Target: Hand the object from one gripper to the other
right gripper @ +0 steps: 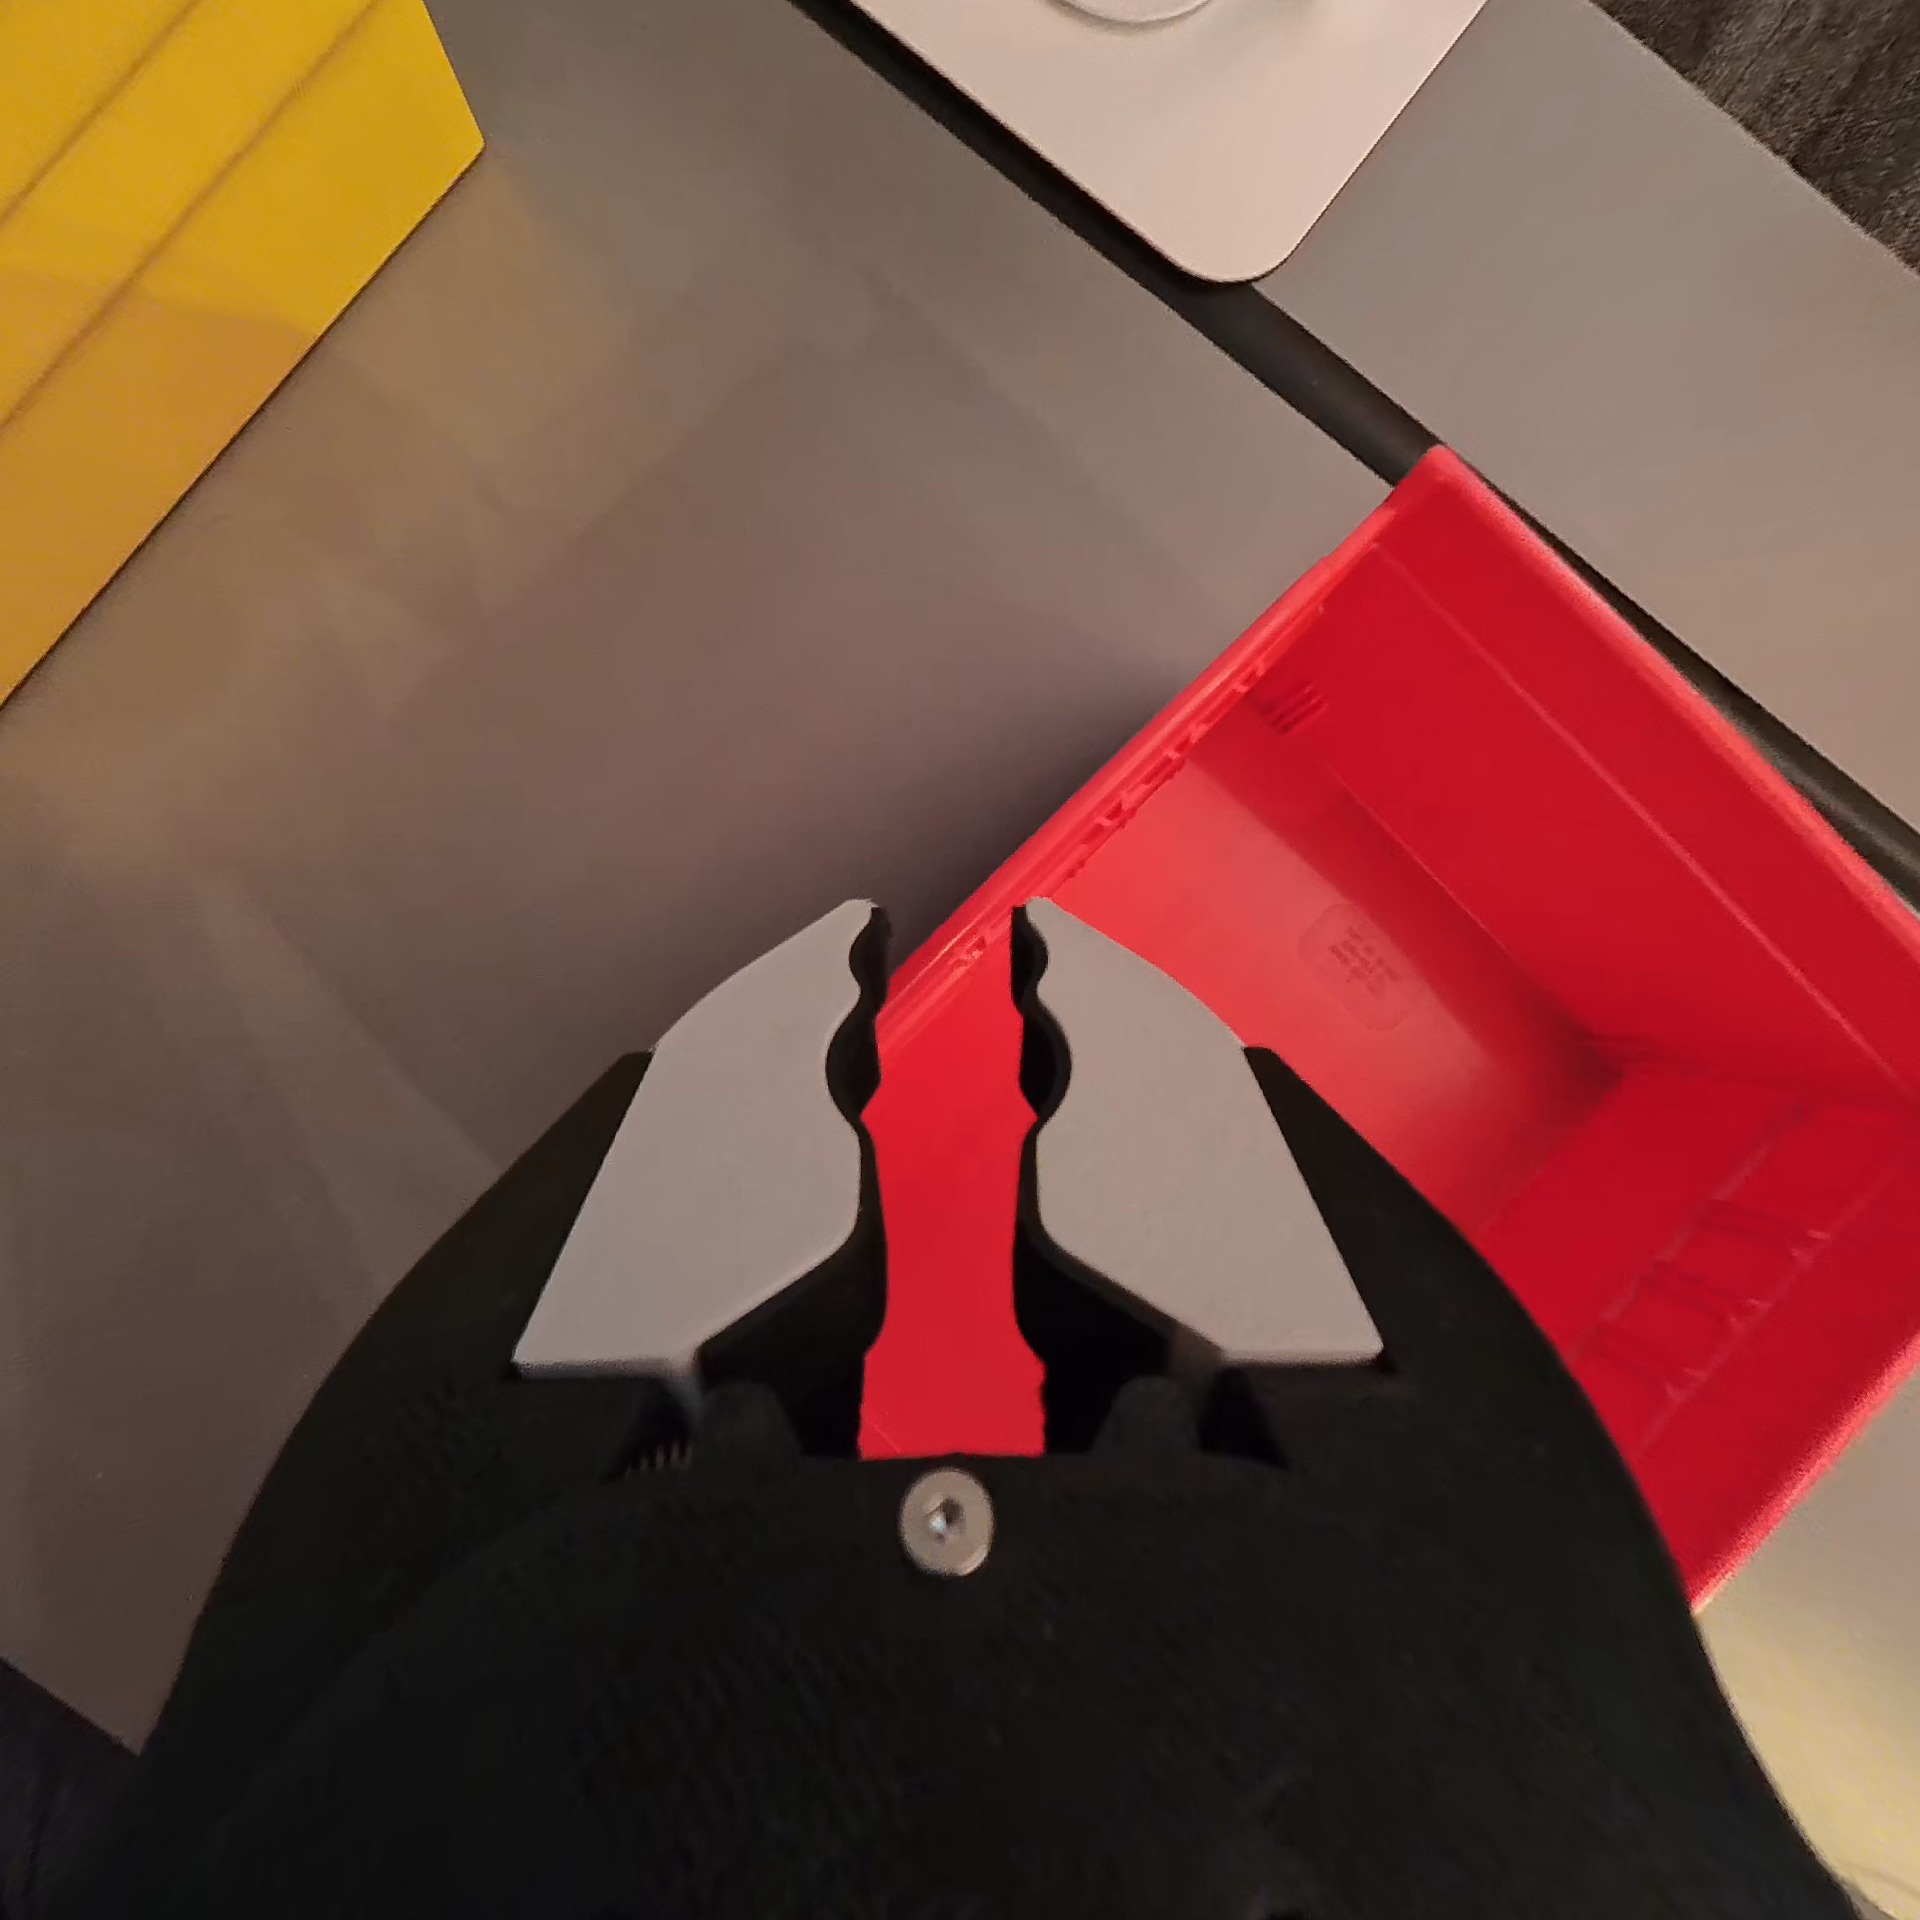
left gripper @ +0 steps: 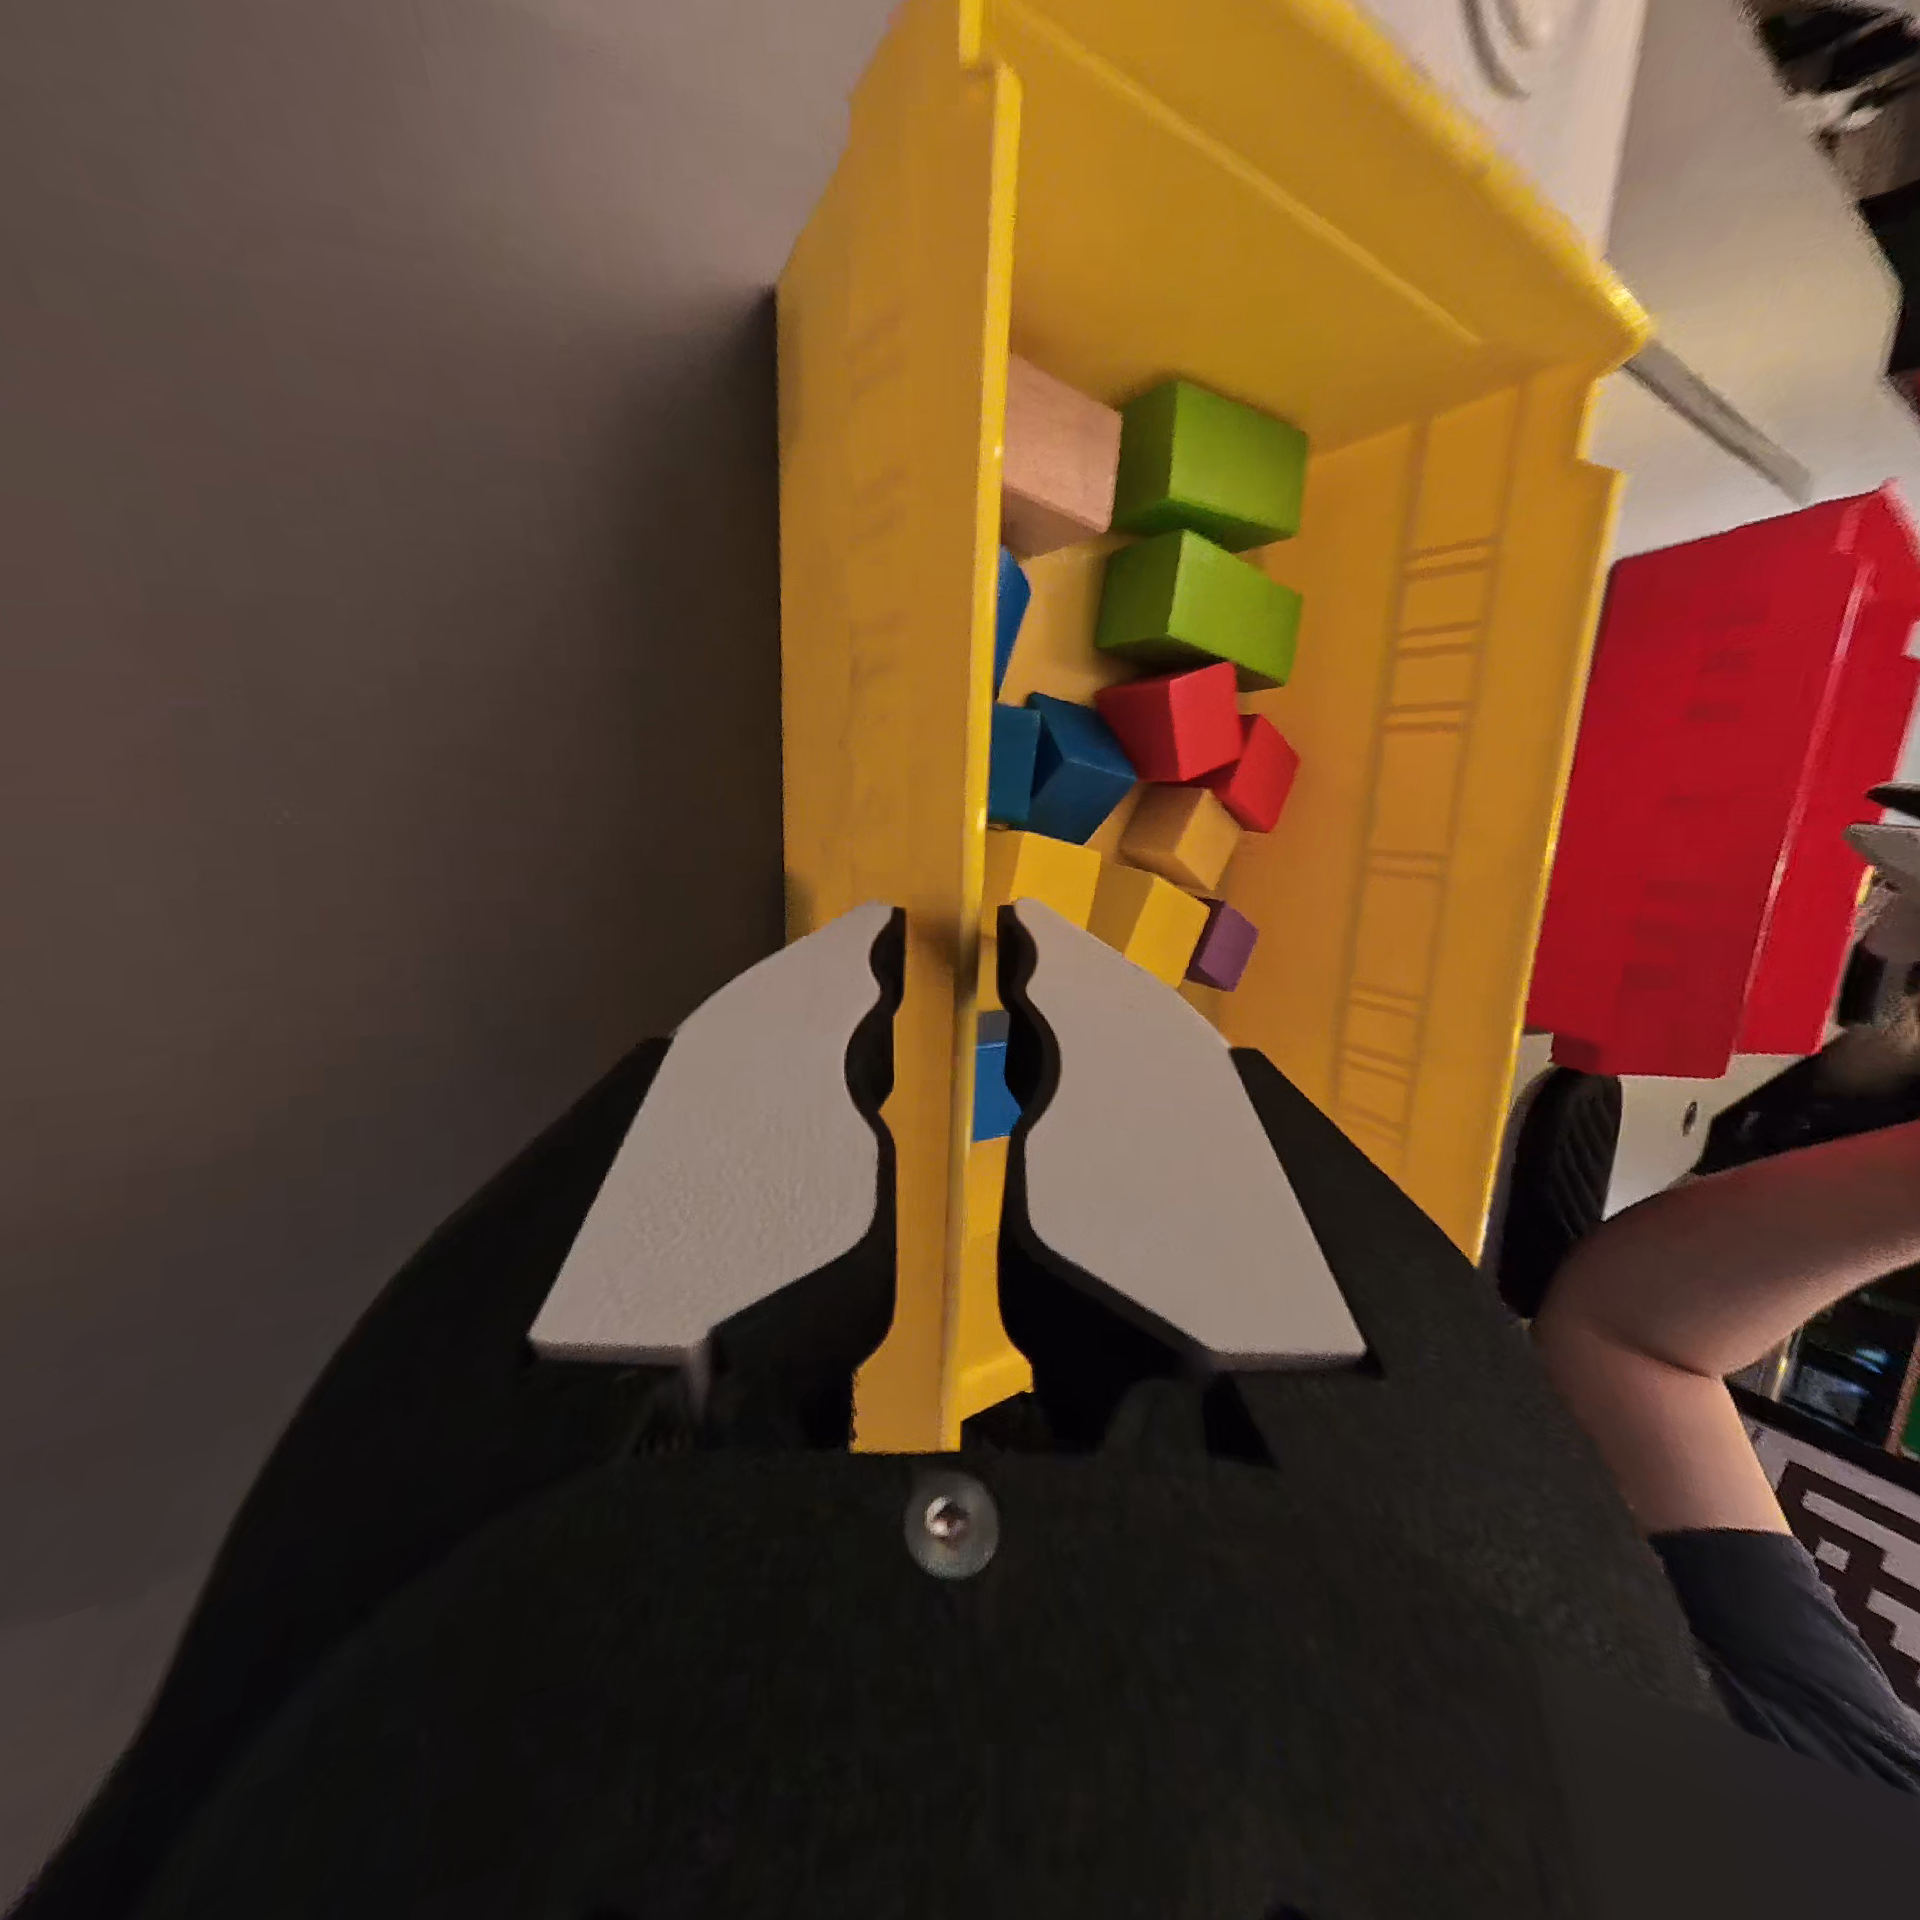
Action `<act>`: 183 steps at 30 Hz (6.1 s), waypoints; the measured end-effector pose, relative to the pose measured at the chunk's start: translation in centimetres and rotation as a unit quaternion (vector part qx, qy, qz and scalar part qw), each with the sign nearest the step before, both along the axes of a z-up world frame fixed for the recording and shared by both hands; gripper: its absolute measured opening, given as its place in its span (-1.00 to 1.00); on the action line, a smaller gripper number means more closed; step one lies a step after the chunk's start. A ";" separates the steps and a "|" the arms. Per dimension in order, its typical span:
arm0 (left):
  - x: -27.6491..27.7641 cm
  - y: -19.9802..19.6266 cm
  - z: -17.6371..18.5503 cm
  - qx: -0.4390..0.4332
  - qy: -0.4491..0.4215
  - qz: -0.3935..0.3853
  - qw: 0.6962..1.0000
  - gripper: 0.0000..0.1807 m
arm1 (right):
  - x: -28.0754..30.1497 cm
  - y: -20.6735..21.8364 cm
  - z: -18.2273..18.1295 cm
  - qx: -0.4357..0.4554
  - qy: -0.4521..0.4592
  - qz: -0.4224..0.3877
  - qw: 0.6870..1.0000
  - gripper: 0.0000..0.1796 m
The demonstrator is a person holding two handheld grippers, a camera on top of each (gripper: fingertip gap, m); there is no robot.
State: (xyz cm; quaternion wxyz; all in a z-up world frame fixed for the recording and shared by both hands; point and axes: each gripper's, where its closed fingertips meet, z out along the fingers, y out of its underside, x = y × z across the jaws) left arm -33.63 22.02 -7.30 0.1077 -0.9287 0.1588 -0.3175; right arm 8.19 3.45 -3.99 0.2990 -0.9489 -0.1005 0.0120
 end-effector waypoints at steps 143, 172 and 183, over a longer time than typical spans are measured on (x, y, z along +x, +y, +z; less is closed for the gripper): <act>14.7 -14.9 12.2 0.353 -0.171 -0.444 0.806 -0.62 | -9.8 -2.1 14.2 0.523 -0.143 0.278 0.793 -0.37; 23.7 -19.2 19.2 0.371 -0.401 -0.388 0.743 -0.43 | -7.7 -2.4 17.6 0.573 -0.201 0.154 0.779 -0.24; 20.3 -19.1 22.3 0.501 -0.430 -0.346 0.666 -0.66 | 11.2 2.4 -0.8 0.206 0.013 -0.188 0.960 -0.24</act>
